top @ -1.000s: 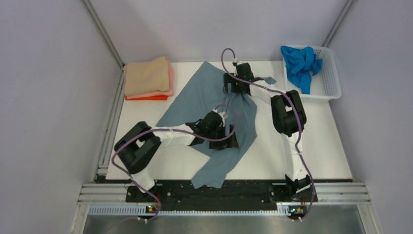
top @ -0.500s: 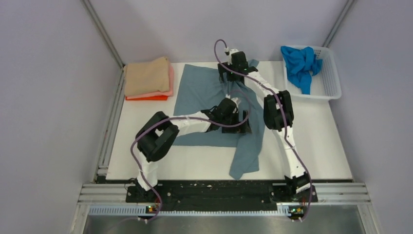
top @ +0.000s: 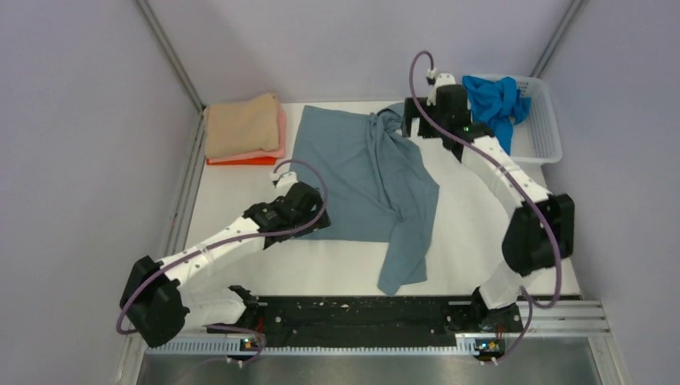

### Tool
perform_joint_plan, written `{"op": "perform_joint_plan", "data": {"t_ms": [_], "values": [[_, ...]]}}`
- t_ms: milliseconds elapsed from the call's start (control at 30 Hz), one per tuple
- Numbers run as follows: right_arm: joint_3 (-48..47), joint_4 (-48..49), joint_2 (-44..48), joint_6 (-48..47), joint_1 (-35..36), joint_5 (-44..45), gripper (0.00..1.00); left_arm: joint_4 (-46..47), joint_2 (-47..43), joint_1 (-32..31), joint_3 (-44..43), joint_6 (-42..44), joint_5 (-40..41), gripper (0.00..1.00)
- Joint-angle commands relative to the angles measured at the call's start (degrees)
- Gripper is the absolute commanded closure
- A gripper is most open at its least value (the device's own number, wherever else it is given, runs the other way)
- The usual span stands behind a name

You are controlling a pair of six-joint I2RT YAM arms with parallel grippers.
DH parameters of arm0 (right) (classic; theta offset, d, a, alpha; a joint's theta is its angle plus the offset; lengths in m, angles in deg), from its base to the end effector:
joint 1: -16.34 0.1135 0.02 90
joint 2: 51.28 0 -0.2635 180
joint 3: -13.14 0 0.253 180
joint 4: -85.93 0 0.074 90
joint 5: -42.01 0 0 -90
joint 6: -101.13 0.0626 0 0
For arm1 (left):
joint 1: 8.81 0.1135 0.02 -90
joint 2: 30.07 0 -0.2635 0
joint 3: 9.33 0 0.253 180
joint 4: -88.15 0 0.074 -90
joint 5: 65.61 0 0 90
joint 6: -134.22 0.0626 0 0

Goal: Fold and stack the t-shirts
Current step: Flatten out the tshirt

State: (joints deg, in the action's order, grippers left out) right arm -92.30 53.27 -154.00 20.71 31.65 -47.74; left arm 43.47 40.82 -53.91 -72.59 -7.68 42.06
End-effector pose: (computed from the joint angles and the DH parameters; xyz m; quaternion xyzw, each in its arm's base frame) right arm 0.4332 0.1183 0.3144 -0.0422 0.8647 0.1060 0.4891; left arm 0.2014 -0.1752 0.2231 -0.1050 0.9306 -0.1427 0.3204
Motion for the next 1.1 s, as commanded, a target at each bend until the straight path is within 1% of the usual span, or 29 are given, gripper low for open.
{"op": "perform_joint_plan", "data": {"t_ms": [0,33,133,200,267,367,467,567,600,667,700,767,900,1067], "values": [[21.02,4.65,16.91,3.13,7.13,7.15,0.01,-11.96,-7.54,9.96,7.39,-7.32,6.28,0.01],[27.15,5.66,20.22,4.42,8.61,8.30,0.01,-10.58,-9.44,12.64,9.69,-6.62,4.59,0.01],[38.02,6.93,28.11,8.09,12.13,9.31,0.01,-7.59,-11.32,17.96,12.87,-5.07,1.23,0.01],[42.22,6.32,31.46,10.26,13.67,11.10,0.01,-7.03,-10.77,20.46,13.51,-5.09,1.15,0.01],[44.53,5.08,33.71,11.49,14.93,11.84,0.01,-4.70,-9.23,22.63,14.10,-4.43,-0.60,0.02],[46.10,2.19,35.33,13.10,16.74,14.28,0.01,-2.17,-5.43,24.39,13.62,-4.41,-1.77,0.07],[47.20,0.41,36.24,13.58,17.38,15.66,0.01,-1.83,0.02,24.78,11.08,-3.44,-2.56,0.13],[48.35,-1.36,37.08,14.23,17.47,17.62,0.01,-2.91,5.40,24.83,8.50,-2.28,-3.72,0.23],[48.77,-1.69,37.45,14.51,17.55,17.96,0.01,-3.30,6.97,24.88,7.99,-2.20,-4.12,0.28],[49.59,-2.08,38.23,14.63,17.56,18.44,0.01,-3.15,9.59,24.82,7.50,-1.73,-4.69,0.32],[49.74,-2.31,38.58,14.94,17.56,18.62,0.01,-3.00,10.72,24.88,7.29,-1.76,-4.50,0.36],[50.04,-2.91,39.03,15.10,17.56,18.58,0.01,-2.84,12.85,24.98,6.59,-1.73,-4.29,0.39],[50.15,-3.81,39.85,14.95,18.04,19.08,0.01,-1.08,16.16,25.08,4.89,-1.16,-4.88,0.40],[50.24,-4.79,40.30,14.74,18.63,19.02,0.01,-1.12,20.53,25.28,2.52,-0.31,-4.93,0.44]]}}
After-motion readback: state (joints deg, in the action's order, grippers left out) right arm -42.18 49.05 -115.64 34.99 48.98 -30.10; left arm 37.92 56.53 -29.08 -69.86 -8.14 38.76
